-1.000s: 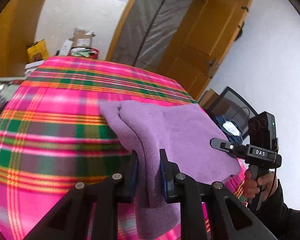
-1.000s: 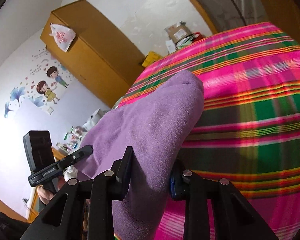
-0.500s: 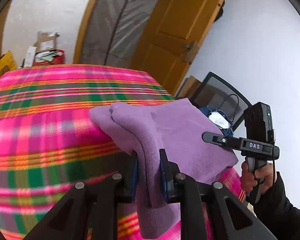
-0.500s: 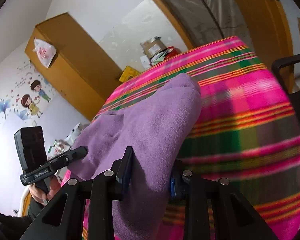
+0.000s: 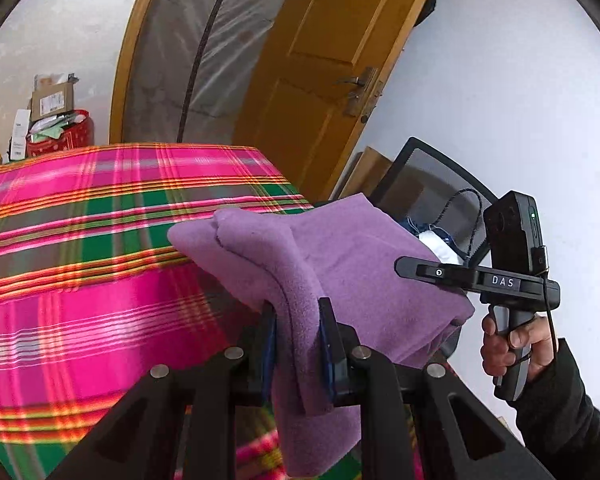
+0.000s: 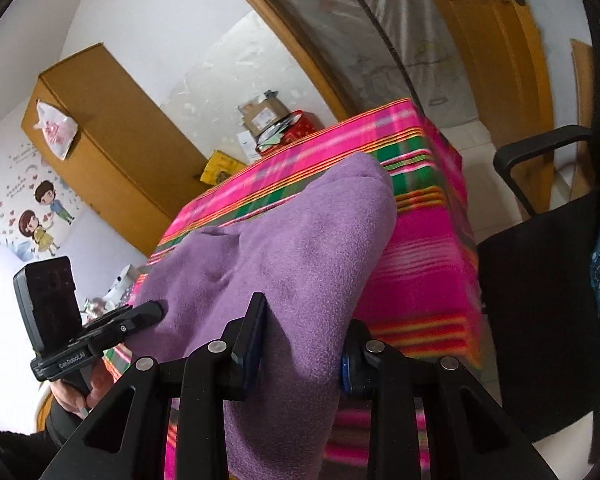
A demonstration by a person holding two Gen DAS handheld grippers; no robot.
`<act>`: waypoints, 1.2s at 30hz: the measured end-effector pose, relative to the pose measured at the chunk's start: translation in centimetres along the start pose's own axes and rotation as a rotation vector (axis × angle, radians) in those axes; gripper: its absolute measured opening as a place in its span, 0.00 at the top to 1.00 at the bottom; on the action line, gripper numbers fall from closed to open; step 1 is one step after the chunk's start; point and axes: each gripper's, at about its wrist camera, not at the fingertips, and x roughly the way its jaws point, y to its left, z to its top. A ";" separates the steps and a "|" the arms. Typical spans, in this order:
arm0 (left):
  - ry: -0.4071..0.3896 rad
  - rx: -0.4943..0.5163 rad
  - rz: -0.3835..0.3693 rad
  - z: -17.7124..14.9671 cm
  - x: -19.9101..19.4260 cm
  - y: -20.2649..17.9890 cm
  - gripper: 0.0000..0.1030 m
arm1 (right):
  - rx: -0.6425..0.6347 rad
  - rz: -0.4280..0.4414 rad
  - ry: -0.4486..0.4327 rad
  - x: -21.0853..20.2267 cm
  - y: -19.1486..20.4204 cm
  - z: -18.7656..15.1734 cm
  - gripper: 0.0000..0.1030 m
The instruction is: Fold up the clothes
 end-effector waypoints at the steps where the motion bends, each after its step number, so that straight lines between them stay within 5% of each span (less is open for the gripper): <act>1: 0.004 -0.007 0.000 0.1 0.7 0.0 0.81 | 0.007 0.000 -0.002 0.1 -0.7 0.2 0.70; 8: 0.047 -0.030 0.019 -1.2 3.9 1.0 0.80 | 0.074 0.015 0.024 1.8 -4.8 0.2 0.68; 12: 0.103 -0.045 0.026 -2.7 3.7 2.0 0.77 | 0.139 0.026 0.016 1.1 -6.3 -1.2 0.55; 18: 0.067 -0.052 0.035 -3.3 0.4 2.2 0.78 | 0.064 -0.111 -0.107 -3.7 -3.8 -3.0 0.55; 21: 0.000 -0.007 0.042 -1.6 -0.8 0.9 0.80 | -0.016 -0.149 -0.135 -5.0 -1.4 -3.9 0.57; 26: 0.002 0.052 0.030 1.5 2.0 -0.8 0.80 | -0.093 -0.246 -0.078 -3.4 0.6 -5.2 0.79; 31: 0.109 0.042 0.080 1.1 6.7 0.6 0.84 | -0.120 -0.294 -0.048 -2.3 0.3 -6.4 0.80; 36: 0.089 0.023 0.059 -0.2 5.6 1.7 0.91 | -0.143 -0.327 -0.048 -2.6 1.4 -6.0 0.80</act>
